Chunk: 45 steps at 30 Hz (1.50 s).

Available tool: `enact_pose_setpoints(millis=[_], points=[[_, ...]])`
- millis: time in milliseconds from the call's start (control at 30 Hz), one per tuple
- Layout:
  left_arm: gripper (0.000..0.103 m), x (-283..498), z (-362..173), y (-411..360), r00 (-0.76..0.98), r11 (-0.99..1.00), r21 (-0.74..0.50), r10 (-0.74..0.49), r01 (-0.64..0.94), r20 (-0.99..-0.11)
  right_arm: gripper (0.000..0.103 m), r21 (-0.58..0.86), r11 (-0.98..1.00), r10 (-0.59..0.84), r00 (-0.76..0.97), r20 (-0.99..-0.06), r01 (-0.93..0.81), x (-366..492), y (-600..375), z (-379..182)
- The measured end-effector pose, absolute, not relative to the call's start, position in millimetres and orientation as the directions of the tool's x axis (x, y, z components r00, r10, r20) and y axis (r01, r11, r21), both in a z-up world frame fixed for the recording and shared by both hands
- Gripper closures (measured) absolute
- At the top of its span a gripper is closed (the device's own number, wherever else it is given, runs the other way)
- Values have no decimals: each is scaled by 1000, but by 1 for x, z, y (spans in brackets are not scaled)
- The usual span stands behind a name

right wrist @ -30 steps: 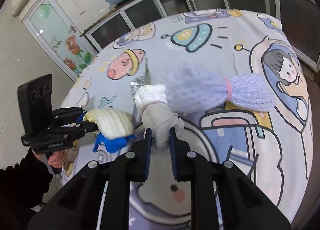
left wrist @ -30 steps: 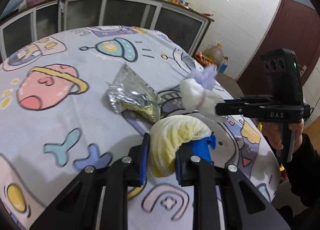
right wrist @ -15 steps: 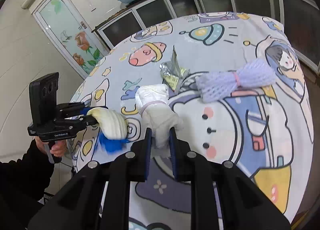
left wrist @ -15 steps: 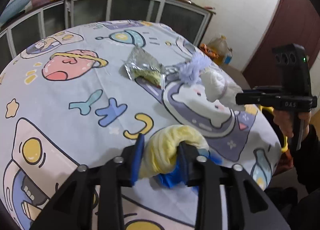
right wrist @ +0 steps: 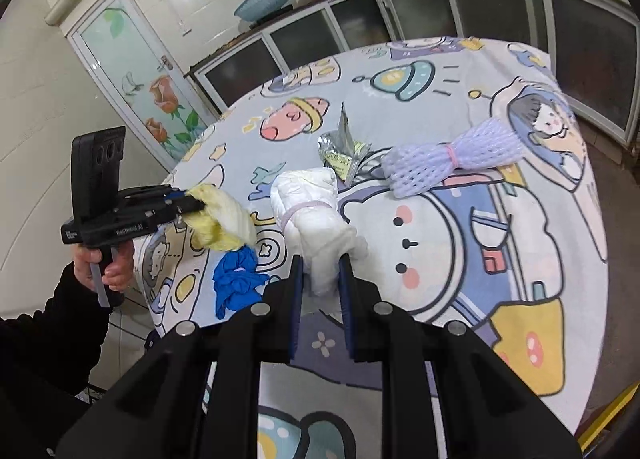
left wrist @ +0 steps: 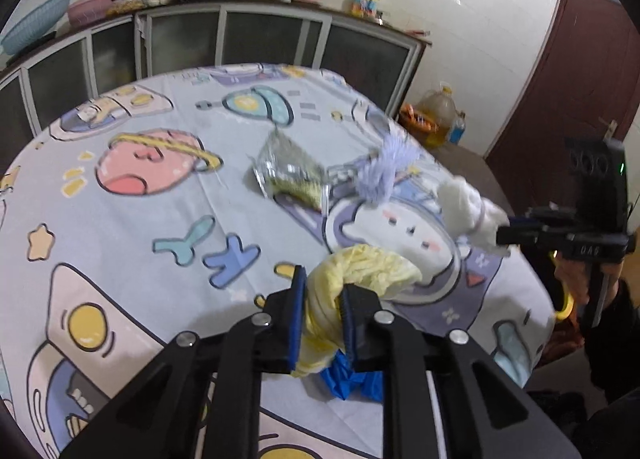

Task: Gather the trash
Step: 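Carry the yellow cloth and white tissue over the bin and open both tools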

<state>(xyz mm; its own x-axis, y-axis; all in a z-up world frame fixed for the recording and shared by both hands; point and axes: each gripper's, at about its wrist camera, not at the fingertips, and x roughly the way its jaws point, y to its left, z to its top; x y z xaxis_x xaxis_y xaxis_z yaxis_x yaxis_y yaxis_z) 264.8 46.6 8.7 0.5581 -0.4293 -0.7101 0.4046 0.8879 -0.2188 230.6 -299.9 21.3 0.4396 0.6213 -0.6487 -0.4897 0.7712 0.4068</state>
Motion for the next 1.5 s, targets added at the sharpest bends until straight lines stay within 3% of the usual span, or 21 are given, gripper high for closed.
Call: enact_pose_setpoints(millis=[267,633,867,1067,1300,1500], points=[[88,238,62,36,624,883,-194,-443,427,-644,86,424,780,623,505,-597,-460,199,-338,36],[88,210,80,-63,553,789,-177,-552,588,-624,86,454,831,546,634,-548,-323,136,-429,36],[88,197,82,-145,451,671,-193,-656,716,-605,86,435,880,418,744,-521,-189,86,-496,48],[88,186,74,-224,333,549,-229,-734,804,-591,86,405,914,225,821,-525,8,43,-560,48],[88,183,59,-301,212,441,-285,-785,851,-583,86,364,910,46,823,-566,200,10,-610,23],[88,174,42,-359,145,384,-287,-783,878,-605,86,383,880,6,799,-602,282,-4,-635,-6]])
